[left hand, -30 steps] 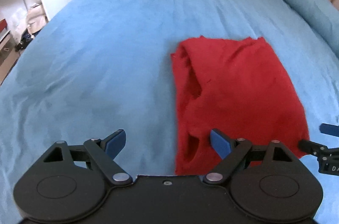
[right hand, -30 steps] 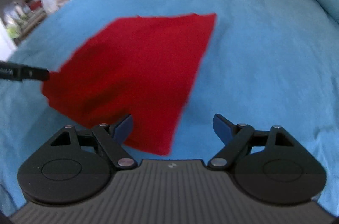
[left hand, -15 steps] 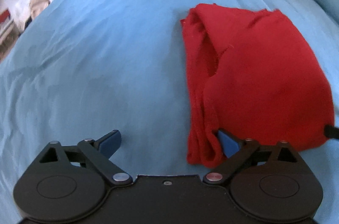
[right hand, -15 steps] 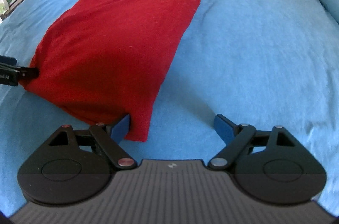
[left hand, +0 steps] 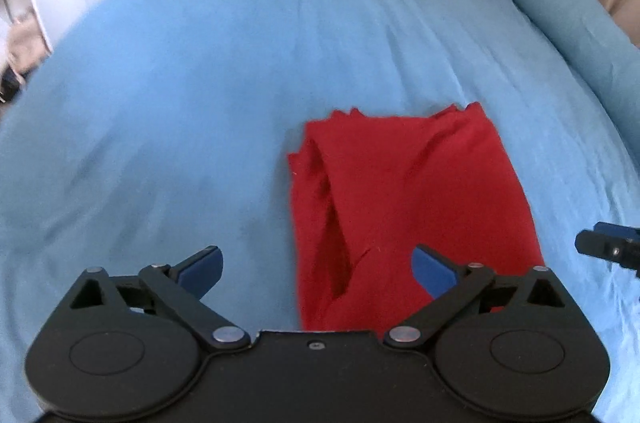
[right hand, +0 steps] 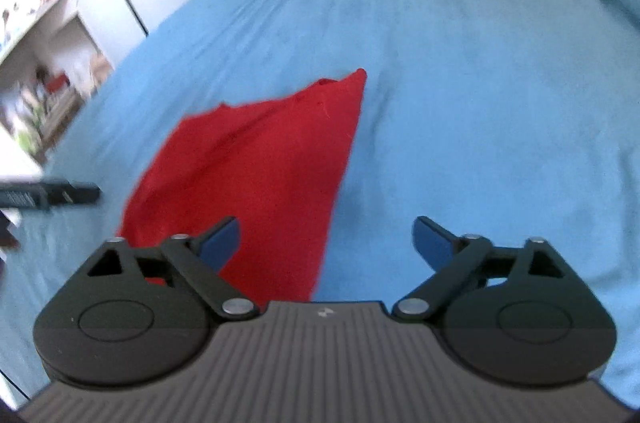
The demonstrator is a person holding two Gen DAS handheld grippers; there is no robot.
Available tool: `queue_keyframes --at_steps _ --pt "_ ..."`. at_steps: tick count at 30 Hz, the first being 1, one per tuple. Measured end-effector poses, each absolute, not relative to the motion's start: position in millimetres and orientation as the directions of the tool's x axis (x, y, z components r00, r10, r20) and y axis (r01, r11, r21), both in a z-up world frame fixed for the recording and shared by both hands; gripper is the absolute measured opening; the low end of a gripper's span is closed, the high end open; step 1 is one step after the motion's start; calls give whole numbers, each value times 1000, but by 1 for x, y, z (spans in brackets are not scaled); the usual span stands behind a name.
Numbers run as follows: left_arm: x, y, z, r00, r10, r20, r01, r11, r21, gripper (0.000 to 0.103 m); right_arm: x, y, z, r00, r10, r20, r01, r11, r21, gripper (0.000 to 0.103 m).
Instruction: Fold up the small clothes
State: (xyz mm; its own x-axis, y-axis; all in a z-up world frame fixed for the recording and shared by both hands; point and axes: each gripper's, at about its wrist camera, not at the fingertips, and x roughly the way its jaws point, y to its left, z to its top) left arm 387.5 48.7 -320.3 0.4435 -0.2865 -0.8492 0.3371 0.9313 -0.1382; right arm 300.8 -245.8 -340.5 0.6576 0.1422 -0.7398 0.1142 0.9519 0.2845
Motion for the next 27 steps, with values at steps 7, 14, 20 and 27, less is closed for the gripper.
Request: queue_keyframes --at_steps 7,14,20,27 --pt "419 50 -360 386 -395 -834 305 908 -289 90 334 -259 -375 628 255 -735 222 847 483 103" --pt "425 50 -379 350 -430 -832 282 895 -345 80 349 -250 -400 584 275 -764 238 842 485 91" --pt "418 36 -377 354 -447 -821 312 884 -347 48 352 -244 -413 579 314 -753 251 810 531 68" --pt "407 26 -357 396 -426 -814 379 883 -277 27 354 -229 -390 581 269 -769 185 876 446 41"
